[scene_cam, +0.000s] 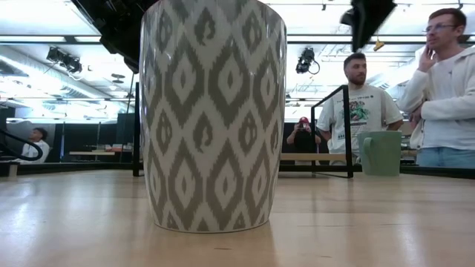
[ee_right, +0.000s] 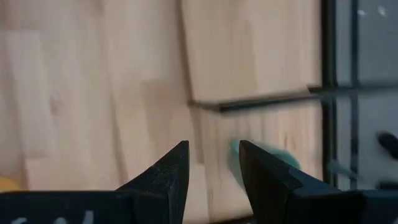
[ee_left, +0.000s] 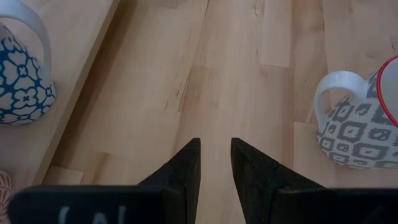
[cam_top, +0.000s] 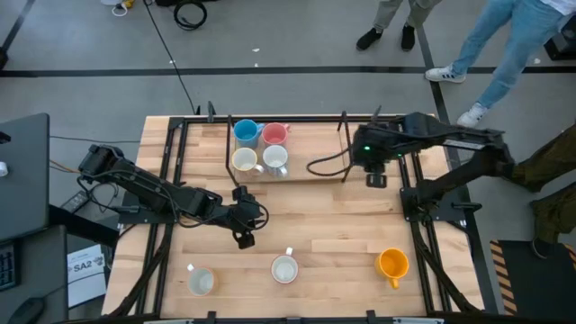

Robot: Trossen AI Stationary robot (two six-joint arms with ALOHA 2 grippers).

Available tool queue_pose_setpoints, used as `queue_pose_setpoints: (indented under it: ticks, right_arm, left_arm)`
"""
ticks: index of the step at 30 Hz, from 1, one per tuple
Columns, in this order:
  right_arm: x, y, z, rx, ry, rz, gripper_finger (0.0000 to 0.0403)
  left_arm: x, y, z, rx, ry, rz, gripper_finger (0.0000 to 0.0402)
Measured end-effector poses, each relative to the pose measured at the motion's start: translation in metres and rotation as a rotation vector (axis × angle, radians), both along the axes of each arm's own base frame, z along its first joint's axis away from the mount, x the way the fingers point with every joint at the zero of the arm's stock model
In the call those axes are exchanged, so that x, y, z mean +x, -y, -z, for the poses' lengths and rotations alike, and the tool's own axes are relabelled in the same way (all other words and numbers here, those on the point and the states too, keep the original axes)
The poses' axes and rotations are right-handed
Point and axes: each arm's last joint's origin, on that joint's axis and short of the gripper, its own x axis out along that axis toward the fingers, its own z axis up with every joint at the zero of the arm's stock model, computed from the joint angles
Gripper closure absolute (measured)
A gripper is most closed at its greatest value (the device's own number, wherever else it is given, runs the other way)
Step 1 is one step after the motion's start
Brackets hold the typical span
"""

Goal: Place coffee mugs
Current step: Put the green mug on the shelf

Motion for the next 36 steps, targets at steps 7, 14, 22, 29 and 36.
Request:
queue_pose_setpoints:
  ticks: [7, 14, 22, 29, 36]
  right_arm:
    - [-0.037, 0.014, 0.028, -0.042, -0.021, 0.155, 0.0257]
    - [-0.049, 0.038, 0.066, -0.038, -0.067, 0.276, 0.0257]
    - [-0.051, 0.068, 0.105, 0.006, -0.109, 0.284, 0.0257]
    - [-0.050, 0.083, 0.123, 0.038, -0.138, 0.261, 0.0257]
    - [-0.047, 0.093, 0.136, 0.056, -0.197, 0.273, 0.0257]
  left_arm:
    - [0.000, 0.000, 0.000, 0.000, 0.000, -0.001, 0.0306]
    - [0.000, 0.000, 0.000, 0.000, 0.000, 0.000, 0.0306]
    - [0.000, 0.000, 0.000, -0.001, 0.000, -0.001, 0.0306]
    - [0.000, 0.000, 0.000, -0.006, 0.001, -0.006, 0.0306]
    - [0.000, 0.000, 0.000, -0.006, 0.001, -0.006, 0.0306]
